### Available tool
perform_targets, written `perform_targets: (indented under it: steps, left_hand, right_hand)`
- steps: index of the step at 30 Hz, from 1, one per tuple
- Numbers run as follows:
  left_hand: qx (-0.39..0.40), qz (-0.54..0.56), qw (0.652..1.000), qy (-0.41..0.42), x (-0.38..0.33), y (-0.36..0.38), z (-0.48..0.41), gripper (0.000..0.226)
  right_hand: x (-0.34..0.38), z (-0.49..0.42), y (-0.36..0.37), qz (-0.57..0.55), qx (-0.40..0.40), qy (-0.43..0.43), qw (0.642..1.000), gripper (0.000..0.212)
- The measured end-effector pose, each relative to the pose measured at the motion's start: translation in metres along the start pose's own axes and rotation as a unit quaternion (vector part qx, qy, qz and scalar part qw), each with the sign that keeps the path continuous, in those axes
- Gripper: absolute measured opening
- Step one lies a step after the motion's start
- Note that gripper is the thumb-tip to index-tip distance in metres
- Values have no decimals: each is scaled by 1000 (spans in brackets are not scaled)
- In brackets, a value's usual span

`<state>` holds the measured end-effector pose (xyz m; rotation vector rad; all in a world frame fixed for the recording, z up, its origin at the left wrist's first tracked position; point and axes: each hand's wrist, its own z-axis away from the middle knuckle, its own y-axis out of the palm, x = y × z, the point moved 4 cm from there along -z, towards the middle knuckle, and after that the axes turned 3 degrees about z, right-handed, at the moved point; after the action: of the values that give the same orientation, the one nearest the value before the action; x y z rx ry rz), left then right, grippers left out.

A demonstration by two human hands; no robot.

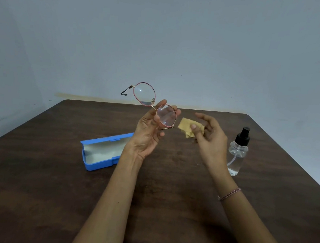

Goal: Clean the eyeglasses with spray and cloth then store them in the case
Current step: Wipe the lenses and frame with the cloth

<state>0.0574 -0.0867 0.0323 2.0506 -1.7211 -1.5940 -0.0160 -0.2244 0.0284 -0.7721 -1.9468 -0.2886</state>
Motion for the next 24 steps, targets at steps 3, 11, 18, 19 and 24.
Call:
perform_targets:
  steps: [3, 11, 18, 19, 24]
  left_hand:
    - [10, 31, 999, 1, 0, 0, -1, 49]
    - [65, 19, 997, -23, 2, 6, 2, 43]
    - [113, 11, 991, -70, 8, 9, 5, 42]
    - [115, 12, 990, -77, 9, 9, 5, 42]
    - [101, 9, 990, -93, 10, 5, 5, 40]
  right_hand:
    - [-14, 6, 11, -113, 84, 162, 977, 26]
    - [-11, 19, 34, -302, 211, 281, 886, 14]
    - [-9, 18, 31, -370, 180, 316, 855, 14]
    - [-10, 17, 30, -370, 178, 320, 854, 12]
    - [-11, 13, 25, -385, 154, 319, 852, 13]
